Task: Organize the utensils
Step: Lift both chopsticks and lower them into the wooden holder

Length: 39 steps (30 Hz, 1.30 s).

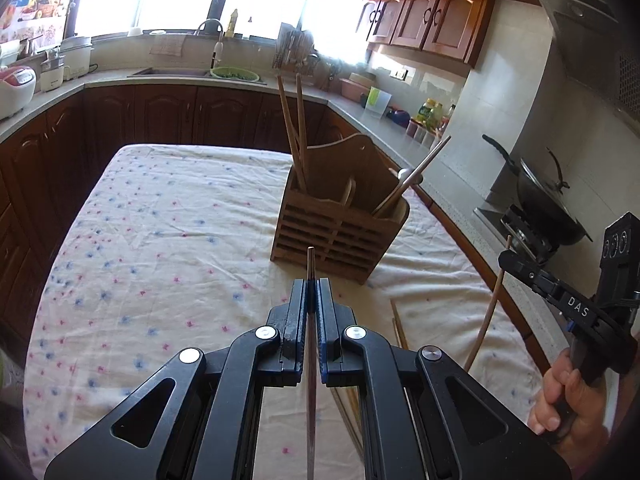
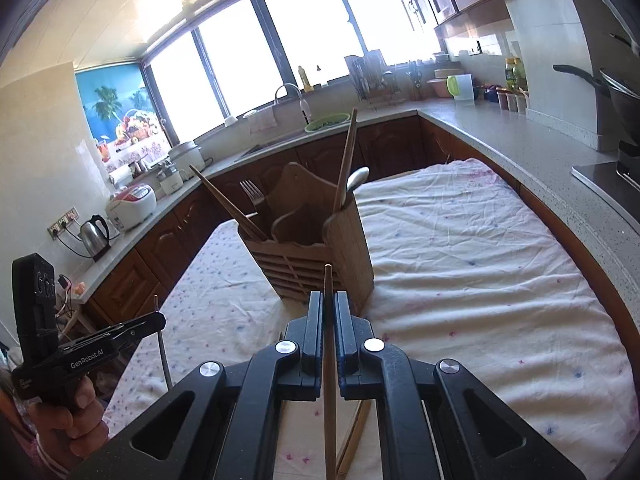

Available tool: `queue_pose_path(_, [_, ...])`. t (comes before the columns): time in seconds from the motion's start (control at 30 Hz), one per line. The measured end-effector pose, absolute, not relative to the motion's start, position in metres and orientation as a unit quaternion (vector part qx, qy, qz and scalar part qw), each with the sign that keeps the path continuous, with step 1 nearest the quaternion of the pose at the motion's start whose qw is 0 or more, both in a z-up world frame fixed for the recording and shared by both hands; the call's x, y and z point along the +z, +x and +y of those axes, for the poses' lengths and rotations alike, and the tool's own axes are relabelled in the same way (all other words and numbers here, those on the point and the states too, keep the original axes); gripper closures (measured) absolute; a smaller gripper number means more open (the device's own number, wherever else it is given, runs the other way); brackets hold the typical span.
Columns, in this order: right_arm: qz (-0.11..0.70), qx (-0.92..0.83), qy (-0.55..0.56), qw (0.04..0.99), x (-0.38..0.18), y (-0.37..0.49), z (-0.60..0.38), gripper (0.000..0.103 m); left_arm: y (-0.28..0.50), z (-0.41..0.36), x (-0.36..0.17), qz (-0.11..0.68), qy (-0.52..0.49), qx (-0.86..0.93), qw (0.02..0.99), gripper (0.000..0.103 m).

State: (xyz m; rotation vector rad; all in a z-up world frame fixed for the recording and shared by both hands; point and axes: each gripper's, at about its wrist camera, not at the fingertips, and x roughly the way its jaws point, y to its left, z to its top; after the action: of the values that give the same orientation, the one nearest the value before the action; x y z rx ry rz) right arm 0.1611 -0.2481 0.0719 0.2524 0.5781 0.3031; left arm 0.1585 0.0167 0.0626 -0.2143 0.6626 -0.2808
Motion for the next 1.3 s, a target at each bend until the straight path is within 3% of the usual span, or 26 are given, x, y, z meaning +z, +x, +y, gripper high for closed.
queue_pose_path(0.3, [0.231, 0.152, 0.123, 0.953, 0.111, 0.152, -0.249, 0.098, 0.151, 0.027, 0.091, 0.287, -0.108, -0.134, 0.942, 0.099])
queue_pose_path(0.83, [0.215, 0.16, 0.125, 0.955, 0.122, 0.159, -0.248, 0.098, 0.164, 0.025, 0.113, 0.263, -0.104, -0.133, 0.95, 0.099])
queue_pose_path(1.3, [0.136, 0.164, 0.128, 0.969, 0.181, 0.189, -0.246, 0.098, 0.208, 0.017, 0.186, 0.173, -0.087, -0.12, 0.974, 0.099])
